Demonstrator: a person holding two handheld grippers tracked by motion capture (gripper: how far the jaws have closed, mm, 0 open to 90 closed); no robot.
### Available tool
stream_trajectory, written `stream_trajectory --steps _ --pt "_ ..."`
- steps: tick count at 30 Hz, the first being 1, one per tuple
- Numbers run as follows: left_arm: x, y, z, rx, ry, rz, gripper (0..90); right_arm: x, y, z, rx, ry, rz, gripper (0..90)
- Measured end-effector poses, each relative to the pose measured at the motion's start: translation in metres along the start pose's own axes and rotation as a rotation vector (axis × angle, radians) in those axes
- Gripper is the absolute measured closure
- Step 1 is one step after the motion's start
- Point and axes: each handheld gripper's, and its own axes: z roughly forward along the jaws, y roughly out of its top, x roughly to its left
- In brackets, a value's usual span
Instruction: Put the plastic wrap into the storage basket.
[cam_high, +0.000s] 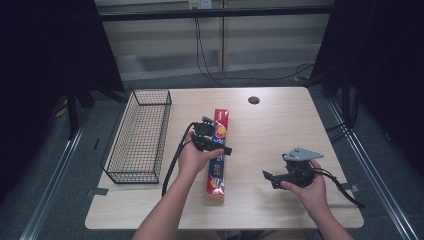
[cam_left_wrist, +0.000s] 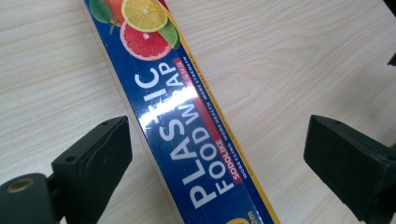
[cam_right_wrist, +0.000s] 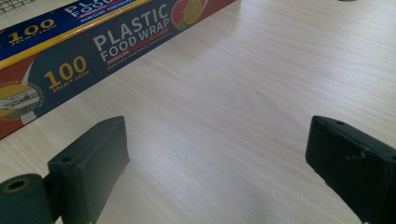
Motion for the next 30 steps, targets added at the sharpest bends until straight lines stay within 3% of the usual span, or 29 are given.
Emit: stream_trajectory --steps 10,21,30 --pt "0.001 0.003 0.015 0.047 0.046 -0.019 7.8 0.002 0.001 0.0 -0.004 0.008 0.0 5.6" --pt "0.004 0.003 0.03 0.041 0.089 -0.067 9.8 0.002 0.001 0.0 -0.006 0.012 0.001 5.6" --pt "0.004 0.002 0.041 0.055 0.111 -0.117 18.5 0.002 0.001 0.0 -0.01 0.016 -0.001 5.6"
